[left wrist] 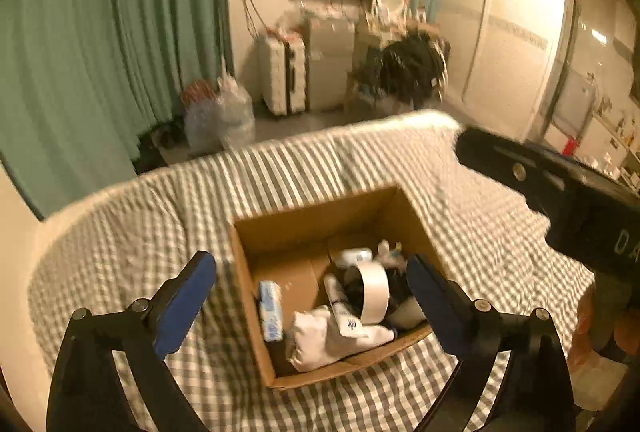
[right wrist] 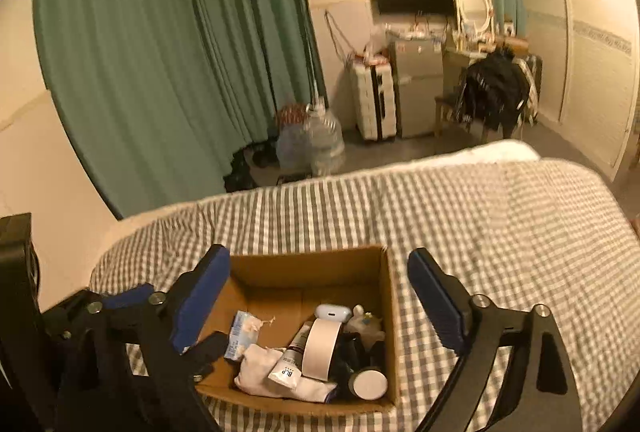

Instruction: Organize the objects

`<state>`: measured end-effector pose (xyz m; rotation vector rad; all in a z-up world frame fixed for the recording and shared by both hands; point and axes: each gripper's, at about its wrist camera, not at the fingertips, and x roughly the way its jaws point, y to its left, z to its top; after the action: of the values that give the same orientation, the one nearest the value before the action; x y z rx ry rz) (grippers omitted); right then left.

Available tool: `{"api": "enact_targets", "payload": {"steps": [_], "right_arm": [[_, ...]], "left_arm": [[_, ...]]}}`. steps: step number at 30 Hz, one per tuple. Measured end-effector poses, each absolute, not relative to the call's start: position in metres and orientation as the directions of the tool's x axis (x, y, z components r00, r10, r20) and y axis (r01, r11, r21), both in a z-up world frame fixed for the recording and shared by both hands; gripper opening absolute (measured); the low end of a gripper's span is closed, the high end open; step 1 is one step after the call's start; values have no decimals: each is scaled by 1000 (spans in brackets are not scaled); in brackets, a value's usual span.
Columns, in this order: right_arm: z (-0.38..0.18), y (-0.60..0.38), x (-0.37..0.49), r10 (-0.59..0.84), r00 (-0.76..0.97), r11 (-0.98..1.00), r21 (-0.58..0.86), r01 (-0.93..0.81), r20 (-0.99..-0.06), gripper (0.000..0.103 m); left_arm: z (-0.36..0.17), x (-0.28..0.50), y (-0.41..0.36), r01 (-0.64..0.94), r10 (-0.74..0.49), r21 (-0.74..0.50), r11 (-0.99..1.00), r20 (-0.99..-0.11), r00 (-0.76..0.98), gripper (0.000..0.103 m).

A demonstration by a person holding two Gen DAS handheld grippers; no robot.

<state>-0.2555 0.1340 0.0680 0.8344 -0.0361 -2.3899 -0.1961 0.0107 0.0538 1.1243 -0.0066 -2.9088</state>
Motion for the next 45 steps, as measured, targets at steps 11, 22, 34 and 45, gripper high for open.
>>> {"api": "enact_targets", "payload": {"steps": [11, 22, 34, 45], "right_arm": [[141, 188, -184, -515, -739, -847, 125, 517, -435, 100], [129, 224, -147, -514, -794, -853, 99, 512, -325, 101], [35, 208, -155, -462, -810, -869, 2, 495, -362, 101], [-21, 207, -175, -413, -829, -897, 14, 441, -378, 101]], "left_arm": [[126, -120, 26, 46, -52, 25, -999, -503, -863, 103], [123, -76, 33, 134, -166, 112, -985, -363, -917, 103], [62, -89, 29, 227, -255, 121, -966, -318, -913, 103], [-11, -105, 20, 163, -187, 93, -982, -423, -887, 103]]}}
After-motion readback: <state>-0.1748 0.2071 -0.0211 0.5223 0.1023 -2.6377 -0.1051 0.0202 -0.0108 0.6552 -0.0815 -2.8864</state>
